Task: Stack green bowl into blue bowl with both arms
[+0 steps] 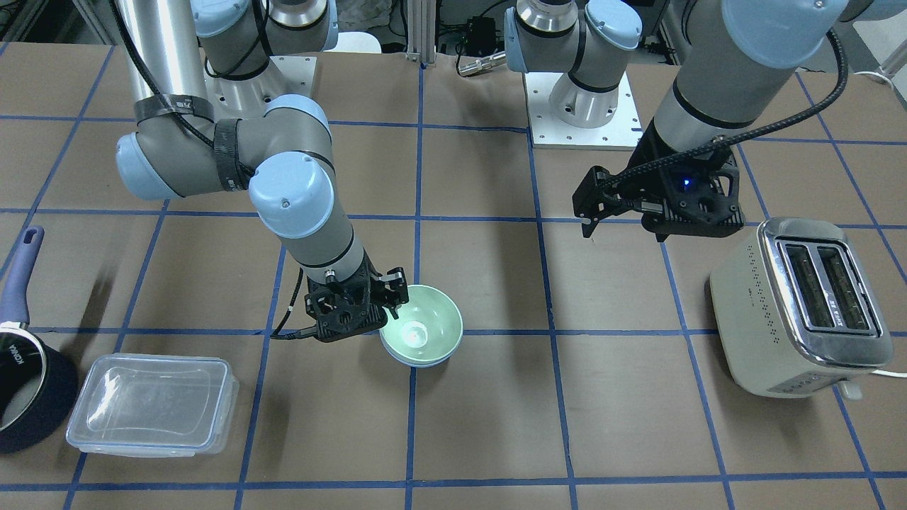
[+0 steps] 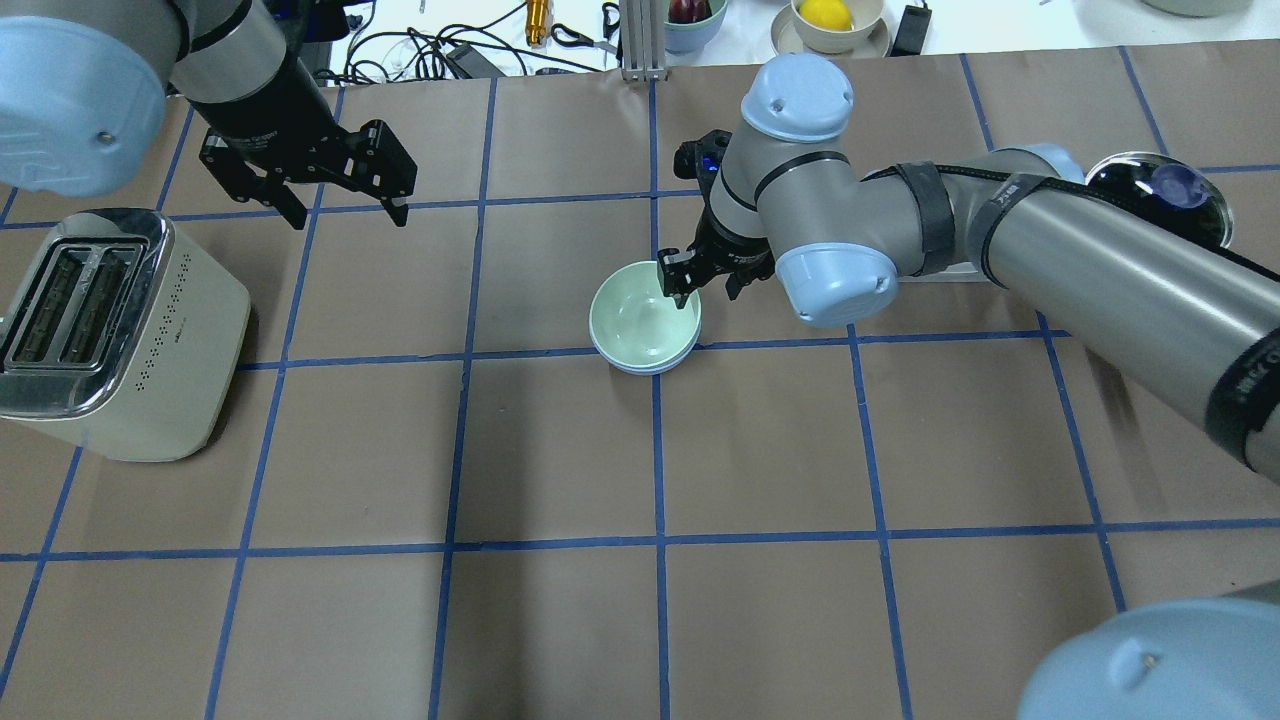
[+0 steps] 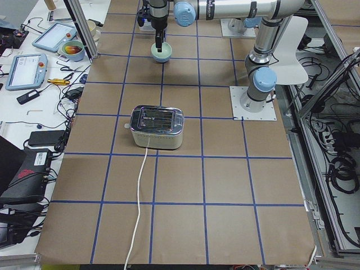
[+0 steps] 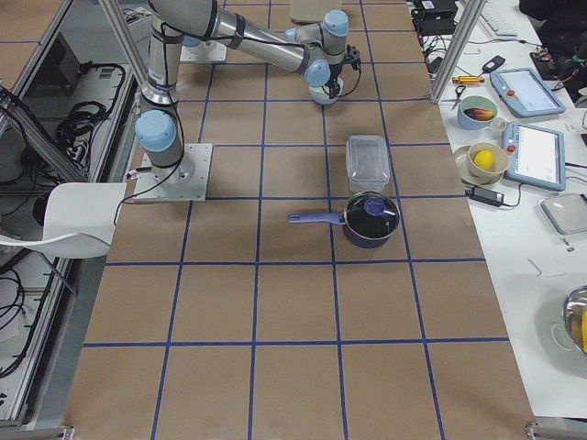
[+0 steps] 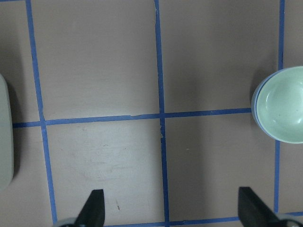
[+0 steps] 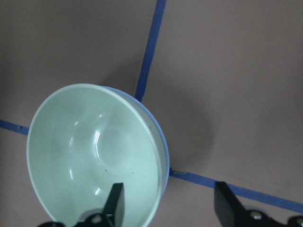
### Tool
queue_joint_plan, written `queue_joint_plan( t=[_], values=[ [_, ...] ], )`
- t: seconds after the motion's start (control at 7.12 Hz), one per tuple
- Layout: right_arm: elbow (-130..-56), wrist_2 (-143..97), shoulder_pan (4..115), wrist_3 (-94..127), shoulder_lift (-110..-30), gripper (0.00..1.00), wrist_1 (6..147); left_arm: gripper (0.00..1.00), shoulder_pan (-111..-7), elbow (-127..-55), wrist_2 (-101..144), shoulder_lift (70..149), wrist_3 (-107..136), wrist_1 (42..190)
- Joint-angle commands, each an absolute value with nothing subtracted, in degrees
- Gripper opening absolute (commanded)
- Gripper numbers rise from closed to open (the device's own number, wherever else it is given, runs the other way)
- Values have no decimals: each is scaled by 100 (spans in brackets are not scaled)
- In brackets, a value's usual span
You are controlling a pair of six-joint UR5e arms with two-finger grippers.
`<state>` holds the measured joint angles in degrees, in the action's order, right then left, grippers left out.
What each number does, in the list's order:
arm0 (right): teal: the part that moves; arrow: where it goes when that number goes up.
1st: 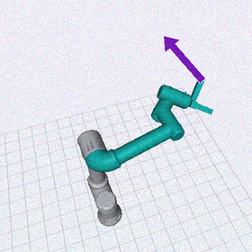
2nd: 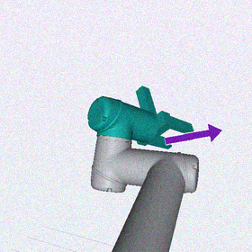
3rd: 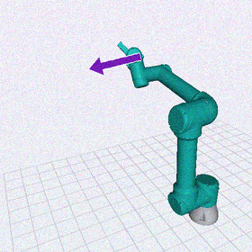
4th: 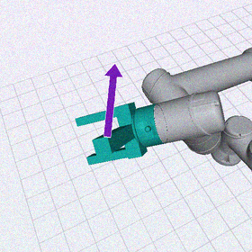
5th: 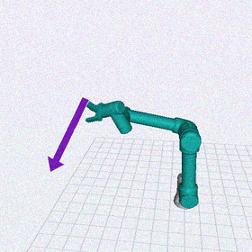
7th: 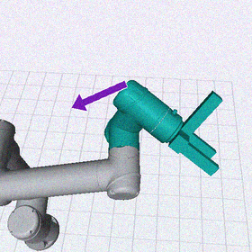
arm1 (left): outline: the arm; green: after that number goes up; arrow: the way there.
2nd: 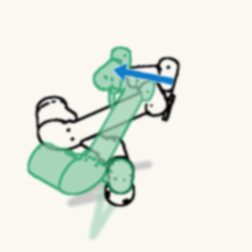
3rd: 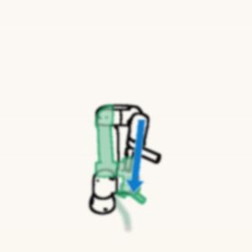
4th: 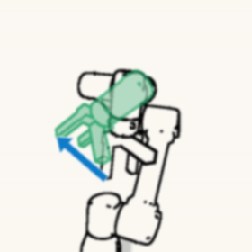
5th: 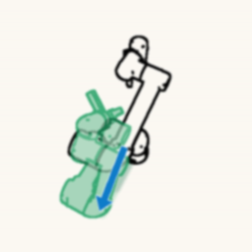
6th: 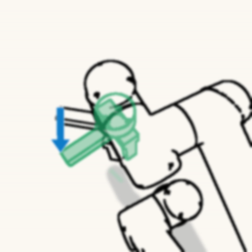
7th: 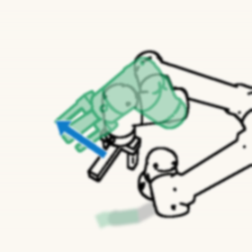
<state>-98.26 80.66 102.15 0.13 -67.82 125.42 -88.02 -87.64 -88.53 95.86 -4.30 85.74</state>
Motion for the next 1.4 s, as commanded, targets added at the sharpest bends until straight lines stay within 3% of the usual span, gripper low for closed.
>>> queue_joint_plan(
  t=[0.0, 1.26],
  values=[
    [-9852, 8393, 10126, 105, -7214, 100, 11991, 100, -8798, -8771, -8859, 9606, -431, 8578],
    [-9879, 8499, 9677, 105, -7574, 100, 11883, 100, -8807, -8780, -8851, 9633, -387, 8525]
  ],
)
